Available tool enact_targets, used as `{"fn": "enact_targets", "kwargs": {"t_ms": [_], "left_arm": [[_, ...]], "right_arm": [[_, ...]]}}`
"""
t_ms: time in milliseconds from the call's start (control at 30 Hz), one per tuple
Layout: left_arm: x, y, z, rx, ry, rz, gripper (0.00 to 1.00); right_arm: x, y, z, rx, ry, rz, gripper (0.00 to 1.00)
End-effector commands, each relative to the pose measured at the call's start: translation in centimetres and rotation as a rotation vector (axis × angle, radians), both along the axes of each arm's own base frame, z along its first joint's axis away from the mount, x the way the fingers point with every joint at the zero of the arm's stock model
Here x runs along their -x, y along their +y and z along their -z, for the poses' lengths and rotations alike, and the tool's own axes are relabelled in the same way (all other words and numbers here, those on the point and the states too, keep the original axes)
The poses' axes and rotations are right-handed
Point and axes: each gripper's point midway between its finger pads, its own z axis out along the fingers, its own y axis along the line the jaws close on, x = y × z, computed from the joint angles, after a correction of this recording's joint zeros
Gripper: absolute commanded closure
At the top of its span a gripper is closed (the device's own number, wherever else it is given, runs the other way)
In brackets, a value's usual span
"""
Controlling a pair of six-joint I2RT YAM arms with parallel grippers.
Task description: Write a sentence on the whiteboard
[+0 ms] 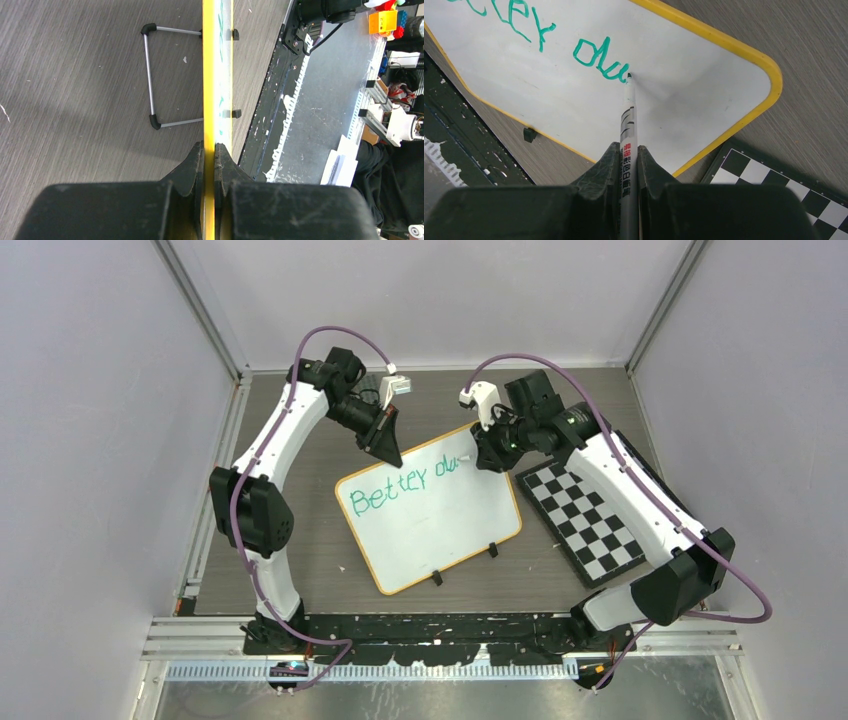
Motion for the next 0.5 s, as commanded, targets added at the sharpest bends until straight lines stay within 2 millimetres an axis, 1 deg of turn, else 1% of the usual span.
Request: {"fn": "enact_targets", "kwargs": {"t_ms": [0, 267, 467], "left_arm": [[2.2, 0.0, 2.0, -0.083, 0.047, 0.059, 1.0], [2.3, 0.0, 2.1, -0.083, 0.048, 0.059, 1.0], [2.3, 0.0, 2.1, -0.083, 0.046, 0.06, 1.0]], "right_arm": [[-1.2, 0.1, -2.0, -0.02, -0.072, 0.013, 1.0], [-1.4, -0.6, -0.7, 0.012, -0.057, 0.032, 1.0], [-0.8, -1.0, -0.6, 0.018, -0.058, 0.032, 1.0]]}}
